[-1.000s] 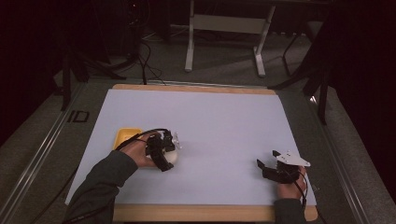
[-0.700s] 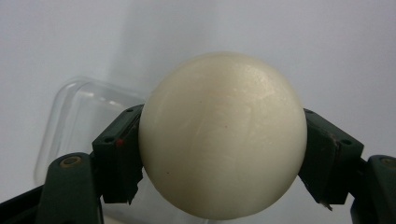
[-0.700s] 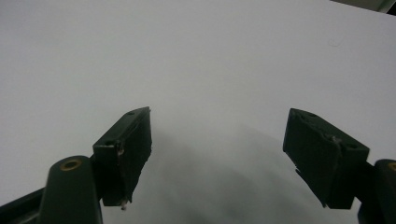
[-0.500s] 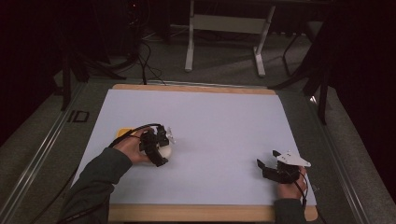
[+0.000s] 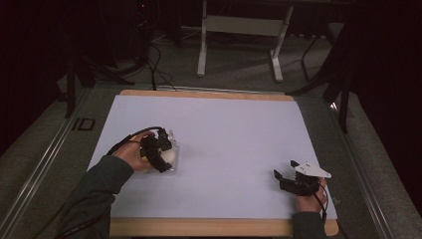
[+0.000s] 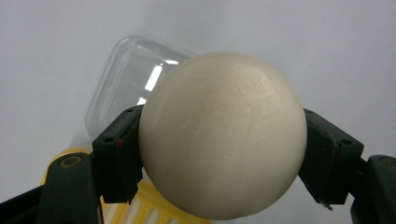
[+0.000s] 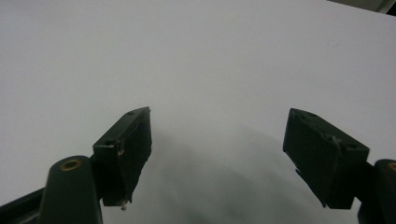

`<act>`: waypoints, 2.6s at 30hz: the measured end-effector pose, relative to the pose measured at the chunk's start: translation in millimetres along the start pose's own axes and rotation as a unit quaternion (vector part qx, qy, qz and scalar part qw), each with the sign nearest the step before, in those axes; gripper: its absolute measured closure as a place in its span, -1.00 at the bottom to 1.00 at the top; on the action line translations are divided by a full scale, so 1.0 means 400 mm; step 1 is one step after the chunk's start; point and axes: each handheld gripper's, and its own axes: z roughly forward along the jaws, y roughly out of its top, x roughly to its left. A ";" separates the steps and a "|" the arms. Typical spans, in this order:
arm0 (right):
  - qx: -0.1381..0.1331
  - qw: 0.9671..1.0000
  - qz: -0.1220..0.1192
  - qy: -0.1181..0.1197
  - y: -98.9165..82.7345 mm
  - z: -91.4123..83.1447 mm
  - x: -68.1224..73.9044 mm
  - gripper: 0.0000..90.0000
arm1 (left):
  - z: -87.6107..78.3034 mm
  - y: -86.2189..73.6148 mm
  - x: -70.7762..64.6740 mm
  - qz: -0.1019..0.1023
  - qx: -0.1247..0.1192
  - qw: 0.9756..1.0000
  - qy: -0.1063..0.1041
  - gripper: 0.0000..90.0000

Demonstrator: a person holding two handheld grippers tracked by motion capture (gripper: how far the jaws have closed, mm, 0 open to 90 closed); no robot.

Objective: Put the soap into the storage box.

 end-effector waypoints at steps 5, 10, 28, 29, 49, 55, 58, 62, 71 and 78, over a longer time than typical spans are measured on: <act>0.000 1.000 0.002 0.000 0.000 -0.001 0.000 -0.48 | -0.003 -0.016 0.020 -0.017 0.006 1.000 0.003 -0.43; -0.001 1.000 0.002 0.000 0.000 0.000 0.000 -0.48 | -0.002 -0.032 0.038 -0.038 0.017 0.999 0.015 -0.43; 0.000 1.000 0.002 0.000 0.000 0.000 0.000 -0.48 | 0.000 -0.074 0.073 -0.115 0.026 0.992 0.032 -0.43; 0.000 1.000 0.002 0.000 0.000 0.000 0.000 -0.48 | 0.001 -0.074 0.073 -0.117 0.029 0.992 0.033 -0.43; -0.001 1.000 0.002 0.000 0.000 0.000 -0.001 -0.48 | 0.003 -0.087 0.084 -0.178 0.039 0.982 0.043 -0.43; 0.000 1.000 0.002 -0.001 0.000 0.000 0.000 -0.48 | 0.000 -0.094 0.088 -0.201 0.034 0.978 0.045 -0.43; -0.001 1.000 0.002 0.000 0.000 0.000 0.000 -0.48 | 0.002 -0.098 0.091 -0.206 0.037 0.977 0.045 -0.43; -0.001 1.000 0.002 0.000 0.000 -0.001 0.000 -0.48 | 0.004 -0.105 0.096 -0.218 0.039 0.974 0.041 -0.43; -0.002 1.000 0.001 -0.001 0.000 -0.001 0.000 -0.48 | 0.001 -0.114 0.101 -0.239 0.039 0.969 0.042 -0.43; -0.002 1.000 0.001 -0.001 0.000 -0.001 0.000 -0.48 | 0.000 -0.121 0.104 -0.257 0.037 0.965 0.047 -0.43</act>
